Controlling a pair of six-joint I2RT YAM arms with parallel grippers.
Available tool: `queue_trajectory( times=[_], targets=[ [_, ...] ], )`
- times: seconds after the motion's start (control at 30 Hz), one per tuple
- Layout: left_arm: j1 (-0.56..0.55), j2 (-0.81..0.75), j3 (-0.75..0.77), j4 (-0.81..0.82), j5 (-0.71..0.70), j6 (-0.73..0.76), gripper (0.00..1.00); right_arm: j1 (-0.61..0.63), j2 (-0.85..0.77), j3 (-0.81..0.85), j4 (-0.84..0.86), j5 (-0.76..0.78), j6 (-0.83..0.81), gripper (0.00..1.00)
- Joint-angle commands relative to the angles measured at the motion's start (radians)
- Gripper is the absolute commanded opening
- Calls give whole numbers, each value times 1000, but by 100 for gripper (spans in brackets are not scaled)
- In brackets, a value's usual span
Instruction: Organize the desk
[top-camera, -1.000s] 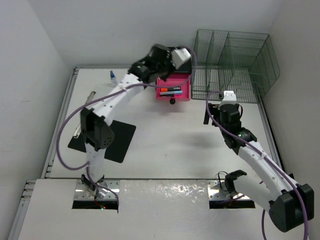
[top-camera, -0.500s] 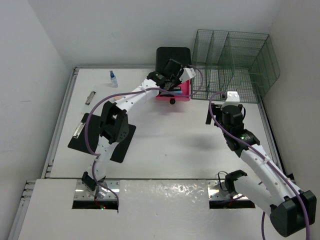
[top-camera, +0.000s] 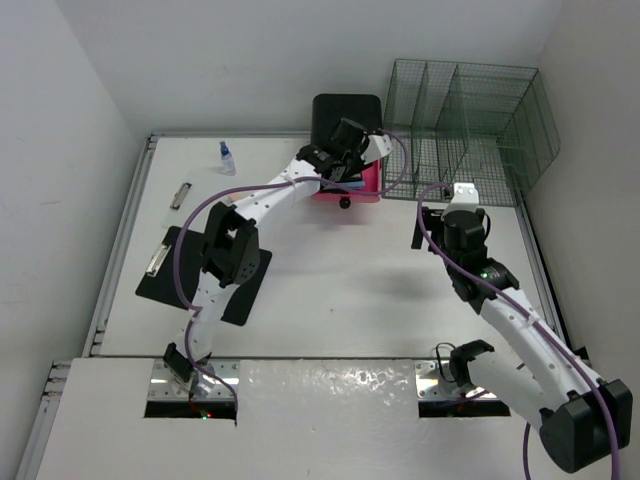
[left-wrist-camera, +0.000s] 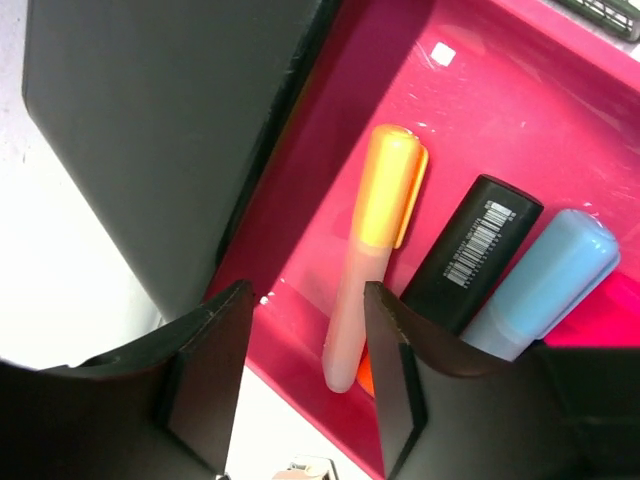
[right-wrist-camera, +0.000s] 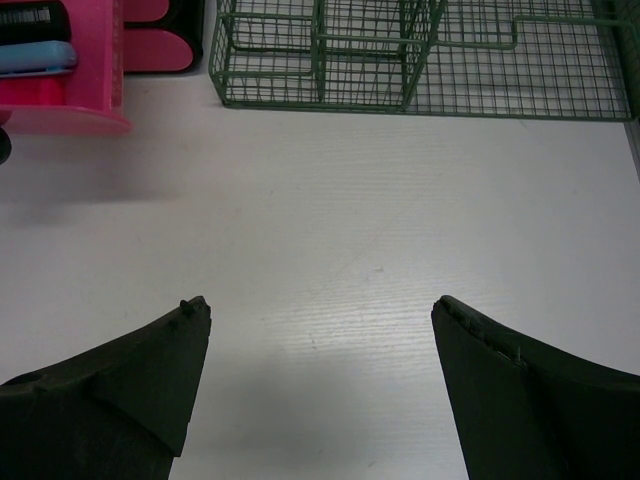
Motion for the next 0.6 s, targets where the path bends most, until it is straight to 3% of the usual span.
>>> queue_trajectory(
  times=[0.0, 0.2, 0.3, 0.4, 0.5, 0.57],
  targets=[
    [-19, -12, 49, -1, 17, -7, 47, -2, 11, 5, 23, -1, -1, 89],
    [-26, -70, 118, -73, 52, -43, 49, -2, 69, 17, 70, -52, 39, 88],
    [-28, -99, 164, -139, 81, -83, 49, -1, 116, -15, 201, -170, 151, 82],
    [-28, -143, 163, -200, 60, -129, 50, 34, 246, -18, 276, -229, 240, 69],
    [-14, -223, 67, -252, 20, -192, 50, 164, 320, 20, 319, -119, 202, 60],
    [33, -289, 14, -290, 66, -256, 50, 228, 388, 40, 348, -49, 170, 60]
  ],
)
